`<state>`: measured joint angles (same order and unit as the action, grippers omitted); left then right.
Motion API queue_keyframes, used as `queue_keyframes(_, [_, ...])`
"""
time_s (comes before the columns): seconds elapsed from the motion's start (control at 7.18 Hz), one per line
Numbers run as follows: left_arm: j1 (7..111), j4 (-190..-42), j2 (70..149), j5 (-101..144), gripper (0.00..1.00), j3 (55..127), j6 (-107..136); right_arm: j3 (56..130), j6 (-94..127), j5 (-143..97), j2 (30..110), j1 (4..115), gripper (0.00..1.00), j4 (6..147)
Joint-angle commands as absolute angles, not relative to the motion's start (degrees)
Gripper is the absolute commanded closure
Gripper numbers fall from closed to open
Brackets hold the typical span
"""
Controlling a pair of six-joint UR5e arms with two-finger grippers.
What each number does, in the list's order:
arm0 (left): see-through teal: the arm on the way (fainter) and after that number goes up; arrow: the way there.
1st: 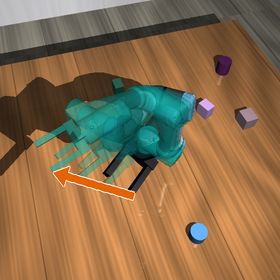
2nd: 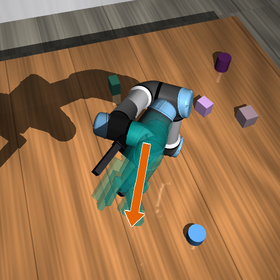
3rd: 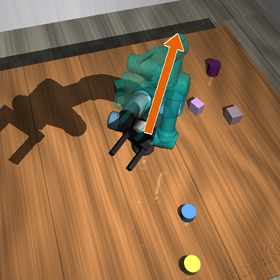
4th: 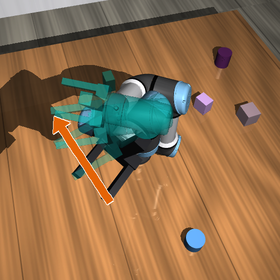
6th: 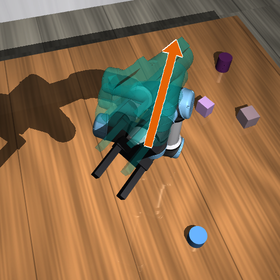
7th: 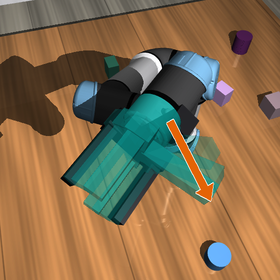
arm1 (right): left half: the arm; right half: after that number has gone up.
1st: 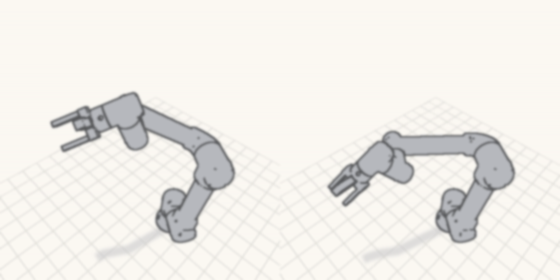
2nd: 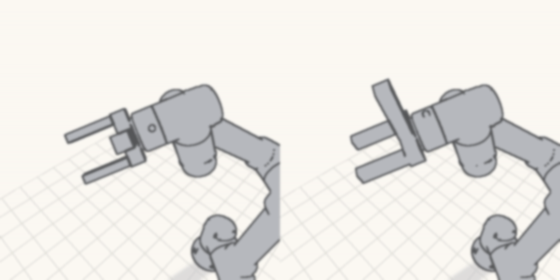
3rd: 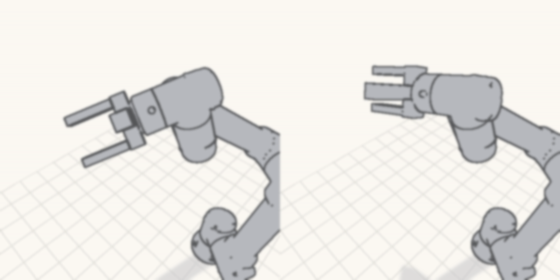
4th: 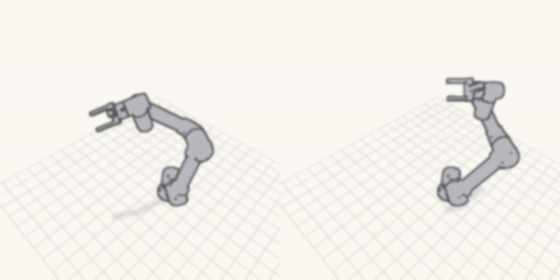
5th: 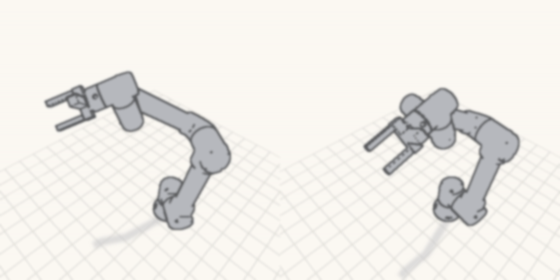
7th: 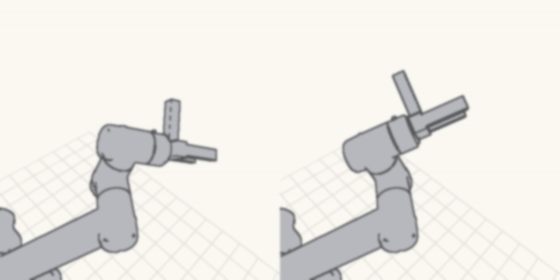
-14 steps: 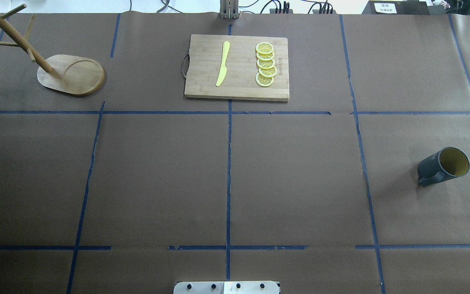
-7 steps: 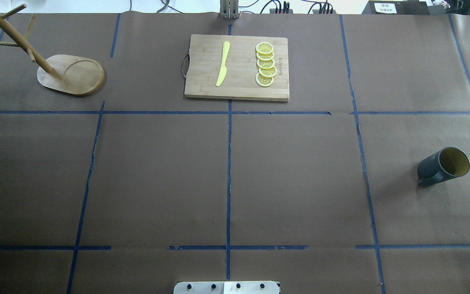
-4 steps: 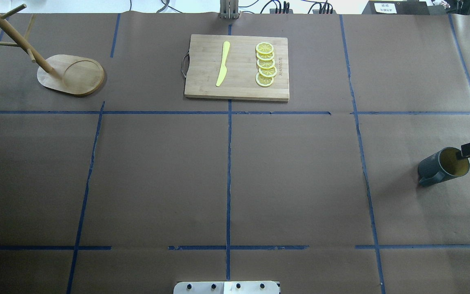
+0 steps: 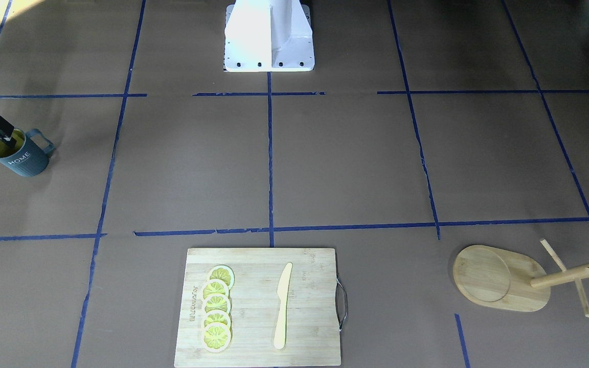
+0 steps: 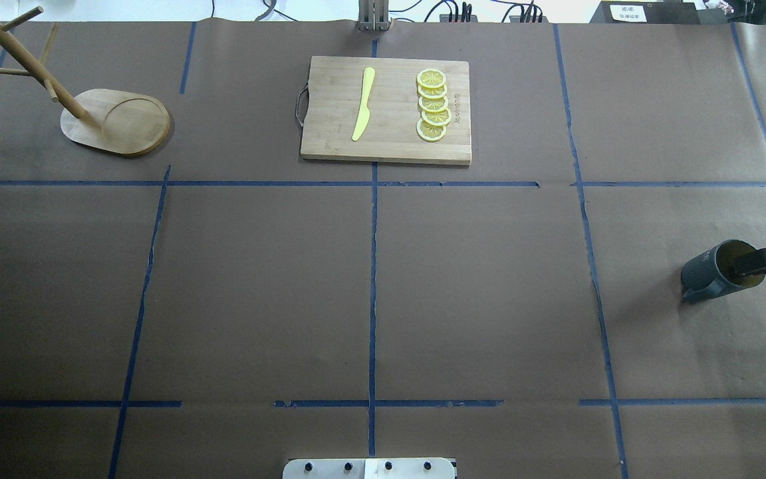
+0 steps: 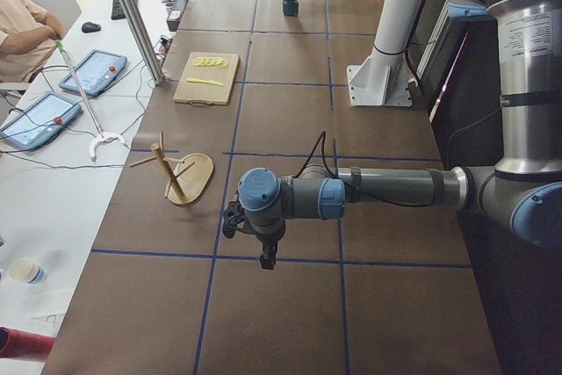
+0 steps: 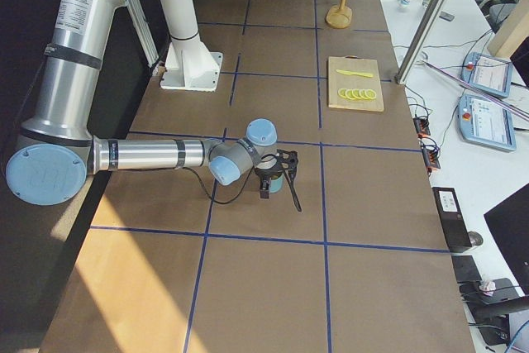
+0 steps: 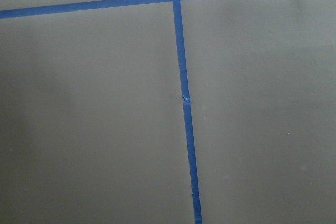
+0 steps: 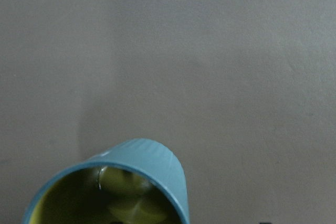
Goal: Hang cup on storage rack
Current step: 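Reach the right gripper to the blue-grey mug lying on its side and grasp it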
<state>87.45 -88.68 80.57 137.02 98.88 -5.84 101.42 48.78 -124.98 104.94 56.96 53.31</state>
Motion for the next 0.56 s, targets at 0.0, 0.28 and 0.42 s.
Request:
queue_keyframes(0.0, [87.45, -88.68, 80.51, 136.85, 0.00, 98.88, -5.89, 101.08, 52.47, -124.89, 104.33, 55.46, 0.58, 52.82])
queue_keyframes(0.28, [87.45, -88.68, 80.51, 136.85, 0.00, 98.88, -5.89, 101.07, 52.56, -124.63, 104.24, 55.11, 0.89, 52.82])
queue_keyframes(0.42, [87.45, -88.68, 80.51, 136.85, 0.00, 98.88, -5.89, 101.51, 52.56, -124.72, 104.06, 55.11, 1.00, 52.82])
